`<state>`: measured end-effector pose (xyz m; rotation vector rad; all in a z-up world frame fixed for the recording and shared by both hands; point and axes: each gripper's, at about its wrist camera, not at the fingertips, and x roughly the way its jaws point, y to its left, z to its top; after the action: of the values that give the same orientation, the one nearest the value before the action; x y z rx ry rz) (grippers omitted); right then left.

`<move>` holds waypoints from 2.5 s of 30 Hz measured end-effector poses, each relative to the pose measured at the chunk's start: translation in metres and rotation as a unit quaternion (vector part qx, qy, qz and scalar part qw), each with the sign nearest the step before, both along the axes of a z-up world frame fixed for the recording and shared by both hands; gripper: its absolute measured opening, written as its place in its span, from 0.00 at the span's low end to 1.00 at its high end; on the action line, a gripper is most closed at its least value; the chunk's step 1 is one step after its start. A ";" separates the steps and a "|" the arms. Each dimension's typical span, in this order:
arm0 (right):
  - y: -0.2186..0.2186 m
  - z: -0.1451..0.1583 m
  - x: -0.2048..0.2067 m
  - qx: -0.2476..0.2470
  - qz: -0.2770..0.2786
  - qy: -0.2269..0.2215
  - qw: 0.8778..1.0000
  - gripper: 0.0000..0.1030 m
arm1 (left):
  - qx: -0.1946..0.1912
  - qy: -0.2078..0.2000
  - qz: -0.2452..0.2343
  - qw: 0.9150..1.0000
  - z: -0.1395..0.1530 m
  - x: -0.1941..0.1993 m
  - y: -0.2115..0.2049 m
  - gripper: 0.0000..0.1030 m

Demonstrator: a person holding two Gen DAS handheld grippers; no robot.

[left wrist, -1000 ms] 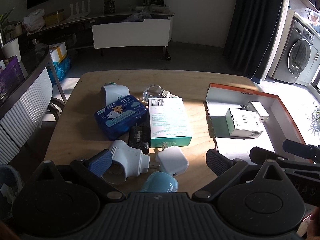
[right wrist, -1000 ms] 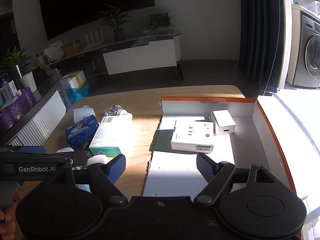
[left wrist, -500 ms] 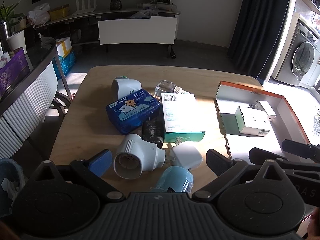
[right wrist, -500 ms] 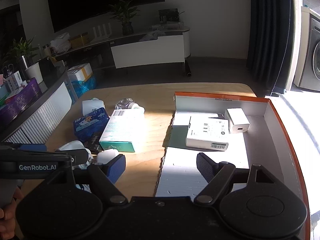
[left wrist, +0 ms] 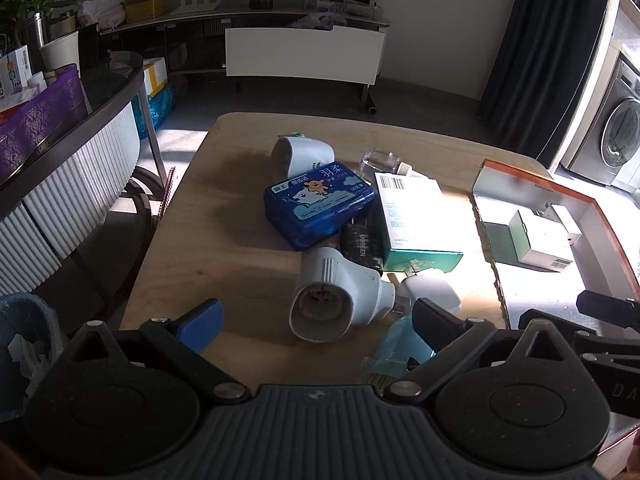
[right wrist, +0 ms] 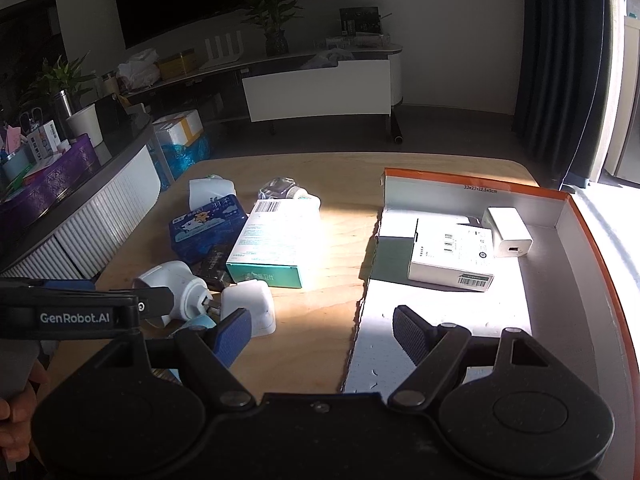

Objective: Organize rigid objects

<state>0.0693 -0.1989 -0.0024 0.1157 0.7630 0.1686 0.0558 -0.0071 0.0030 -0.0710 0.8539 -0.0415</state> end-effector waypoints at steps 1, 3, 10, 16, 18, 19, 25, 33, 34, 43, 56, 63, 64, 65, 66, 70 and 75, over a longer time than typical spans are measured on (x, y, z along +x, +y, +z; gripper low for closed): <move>0.002 -0.001 0.000 0.001 0.003 0.001 1.000 0.89 | 0.000 0.003 0.005 1.000 -0.002 0.000 0.003 1.00; 0.006 -0.003 -0.001 0.001 0.010 0.004 1.000 0.89 | -0.004 0.008 0.013 1.000 -0.007 0.003 0.011 1.00; 0.008 -0.006 -0.003 0.007 0.017 0.006 1.000 0.89 | -0.013 0.009 -0.014 1.000 -0.018 0.012 0.011 1.00; 0.004 -0.008 -0.005 0.012 0.013 0.011 1.000 0.89 | -0.002 0.020 -0.053 0.998 -0.032 0.033 0.000 1.00; 0.004 -0.008 -0.005 0.011 0.011 0.011 1.000 0.89 | 0.000 0.032 -0.060 0.998 -0.039 0.039 -0.002 1.00; 0.003 -0.008 -0.006 0.012 0.011 0.012 1.000 0.89 | 0.000 0.038 -0.064 0.997 -0.042 0.041 -0.002 1.00; 0.009 -0.012 -0.007 0.028 0.020 0.023 0.999 0.89 | 0.016 -0.007 -0.076 0.997 -0.046 0.034 -0.005 0.88; 0.039 -0.020 -0.011 0.045 0.068 0.039 0.996 0.89 | -0.016 -0.022 -0.072 0.997 -0.040 0.023 0.007 0.70; 0.043 -0.021 -0.011 0.046 0.074 0.041 0.995 0.89 | -0.016 -0.025 -0.069 0.997 -0.038 0.020 0.010 0.70; 0.072 -0.029 0.001 0.071 0.081 0.062 0.992 0.89 | -0.046 -0.035 -0.021 0.998 -0.027 0.007 0.044 0.64; 0.082 -0.044 0.005 0.041 0.066 0.055 0.995 0.64 | -0.061 -0.040 -0.020 0.997 -0.027 0.001 0.049 0.64; 0.071 -0.045 0.009 0.044 0.049 0.067 0.996 0.75 | -0.060 -0.042 -0.026 0.997 -0.026 -0.001 0.045 0.64; 0.072 -0.045 0.011 0.042 0.050 0.065 0.996 0.76 | -0.060 -0.043 -0.027 0.997 -0.026 -0.002 0.044 0.64; 0.074 -0.045 0.012 0.037 0.050 0.064 0.996 0.76 | -0.060 -0.044 -0.027 0.997 -0.026 -0.003 0.044 0.64; 0.075 -0.046 0.013 0.025 0.050 0.059 0.997 0.68 | -0.060 -0.044 -0.027 0.997 -0.025 -0.003 0.044 0.64; 0.075 -0.046 0.009 0.014 0.052 0.052 0.997 0.61 | -0.059 -0.047 -0.025 0.997 -0.024 -0.006 0.042 0.64; 0.066 -0.030 -0.001 0.017 0.050 0.025 0.998 0.61 | -0.057 -0.053 -0.025 0.997 -0.019 -0.010 0.037 0.64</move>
<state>0.0682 -0.1333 -0.0329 0.1142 0.8163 0.2744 0.0457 0.0298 -0.0157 -0.1532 0.7463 -0.1408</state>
